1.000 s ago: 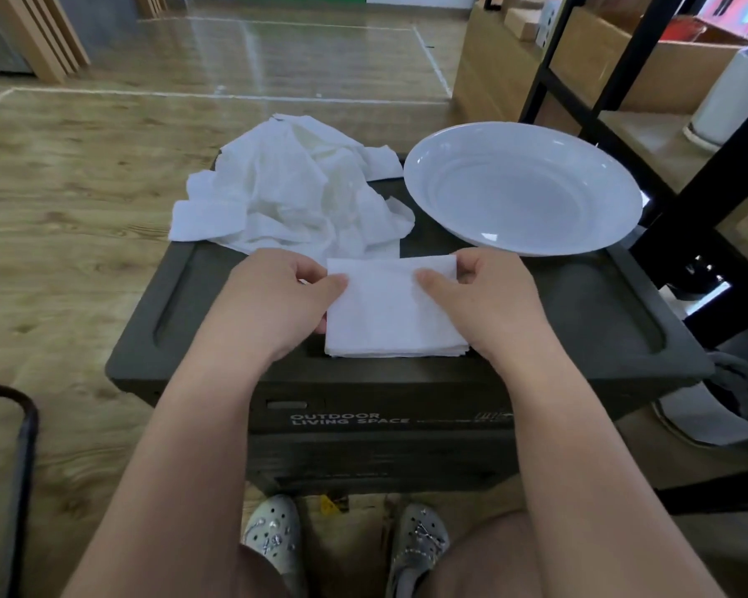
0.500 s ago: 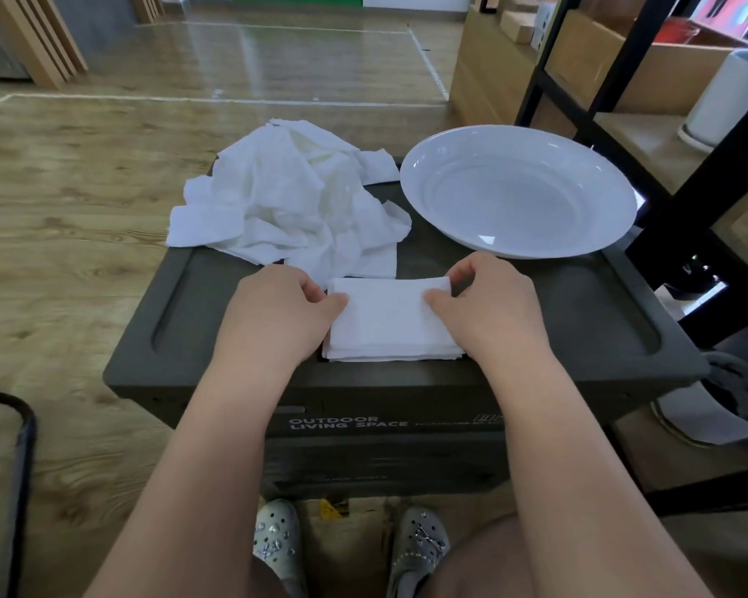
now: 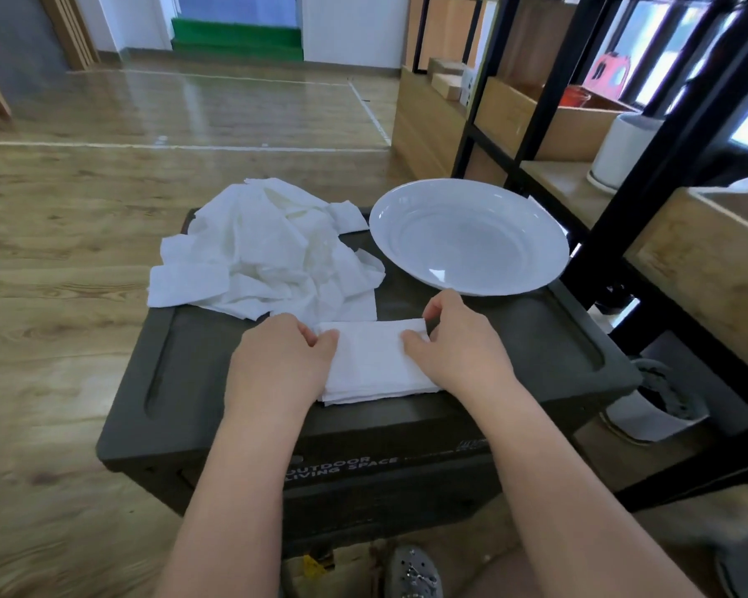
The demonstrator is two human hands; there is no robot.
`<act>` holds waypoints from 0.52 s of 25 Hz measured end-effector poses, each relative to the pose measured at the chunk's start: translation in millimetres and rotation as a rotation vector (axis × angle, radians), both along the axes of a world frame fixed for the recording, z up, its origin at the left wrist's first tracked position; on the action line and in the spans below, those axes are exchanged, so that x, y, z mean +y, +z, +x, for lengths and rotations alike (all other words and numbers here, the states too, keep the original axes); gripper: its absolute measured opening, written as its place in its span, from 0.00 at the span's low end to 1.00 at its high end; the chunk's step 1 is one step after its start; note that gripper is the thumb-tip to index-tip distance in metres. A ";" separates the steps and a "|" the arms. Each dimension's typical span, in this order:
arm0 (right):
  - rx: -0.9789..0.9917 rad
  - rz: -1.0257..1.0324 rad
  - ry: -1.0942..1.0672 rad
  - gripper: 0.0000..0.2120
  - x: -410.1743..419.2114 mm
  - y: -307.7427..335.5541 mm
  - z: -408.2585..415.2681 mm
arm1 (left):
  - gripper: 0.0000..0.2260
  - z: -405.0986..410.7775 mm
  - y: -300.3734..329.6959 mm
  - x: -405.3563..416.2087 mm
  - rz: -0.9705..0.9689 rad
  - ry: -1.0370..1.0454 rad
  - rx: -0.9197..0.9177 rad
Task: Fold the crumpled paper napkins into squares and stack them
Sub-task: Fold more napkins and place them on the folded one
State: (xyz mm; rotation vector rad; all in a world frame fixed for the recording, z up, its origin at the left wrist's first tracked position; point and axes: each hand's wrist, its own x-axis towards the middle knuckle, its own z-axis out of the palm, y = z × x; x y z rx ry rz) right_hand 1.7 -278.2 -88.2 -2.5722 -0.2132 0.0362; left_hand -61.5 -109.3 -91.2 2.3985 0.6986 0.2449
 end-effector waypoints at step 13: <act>-0.054 0.308 -0.049 0.14 -6.2 -4.5 -20.3 | 0.05 -26.3 -8.7 -12.1 0.062 -0.024 -0.201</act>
